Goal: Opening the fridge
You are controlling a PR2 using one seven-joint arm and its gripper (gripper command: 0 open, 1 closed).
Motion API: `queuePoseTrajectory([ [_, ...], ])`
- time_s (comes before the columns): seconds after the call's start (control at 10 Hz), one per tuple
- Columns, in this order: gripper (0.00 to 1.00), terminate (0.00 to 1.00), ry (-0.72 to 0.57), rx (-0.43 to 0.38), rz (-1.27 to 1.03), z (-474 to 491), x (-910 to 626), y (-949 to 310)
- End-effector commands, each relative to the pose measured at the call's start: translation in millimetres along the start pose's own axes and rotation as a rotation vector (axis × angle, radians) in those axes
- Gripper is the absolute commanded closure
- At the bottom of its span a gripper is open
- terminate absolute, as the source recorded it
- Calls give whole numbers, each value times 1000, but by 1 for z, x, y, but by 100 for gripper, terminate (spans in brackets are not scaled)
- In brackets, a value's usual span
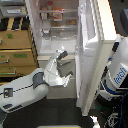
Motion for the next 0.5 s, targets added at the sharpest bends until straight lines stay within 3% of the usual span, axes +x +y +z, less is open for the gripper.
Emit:
queuePoseTrajectory([
  [0.1,0,0,320,-286,-242,-303,340,-291],
  [0.5,0,0,310,-324,-251,-306,335,-309],
])
